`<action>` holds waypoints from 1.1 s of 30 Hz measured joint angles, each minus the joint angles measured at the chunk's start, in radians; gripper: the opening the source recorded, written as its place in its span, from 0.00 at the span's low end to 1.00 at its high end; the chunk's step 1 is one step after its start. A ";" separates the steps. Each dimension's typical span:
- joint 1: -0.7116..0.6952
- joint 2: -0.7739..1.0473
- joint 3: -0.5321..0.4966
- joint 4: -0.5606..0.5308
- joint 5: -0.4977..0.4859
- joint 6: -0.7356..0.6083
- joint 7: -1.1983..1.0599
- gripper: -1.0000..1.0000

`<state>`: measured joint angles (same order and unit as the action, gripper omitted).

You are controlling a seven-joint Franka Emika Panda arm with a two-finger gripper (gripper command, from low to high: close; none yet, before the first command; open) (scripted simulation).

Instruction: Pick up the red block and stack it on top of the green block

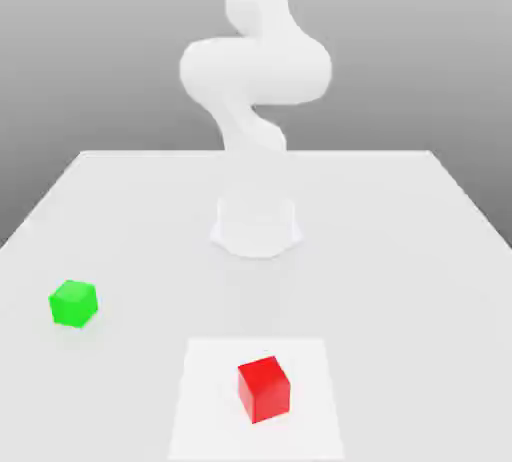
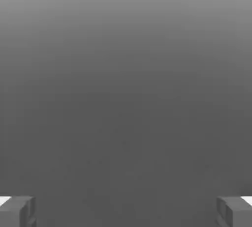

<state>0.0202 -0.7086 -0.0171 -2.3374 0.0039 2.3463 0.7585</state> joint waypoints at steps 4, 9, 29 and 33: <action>0.030 0.151 -0.025 -0.062 0.009 0.076 -0.071 0.50; 0.062 0.333 -0.051 -0.136 0.022 0.168 -0.156 0.50; 0.065 1.005 -0.032 -0.295 0.060 0.581 -0.382 0.00; 0.064 1.004 -0.031 -0.295 0.058 0.580 -0.380 0.00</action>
<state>0.0840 0.2958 -0.0484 -2.6319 0.0623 2.9259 0.3789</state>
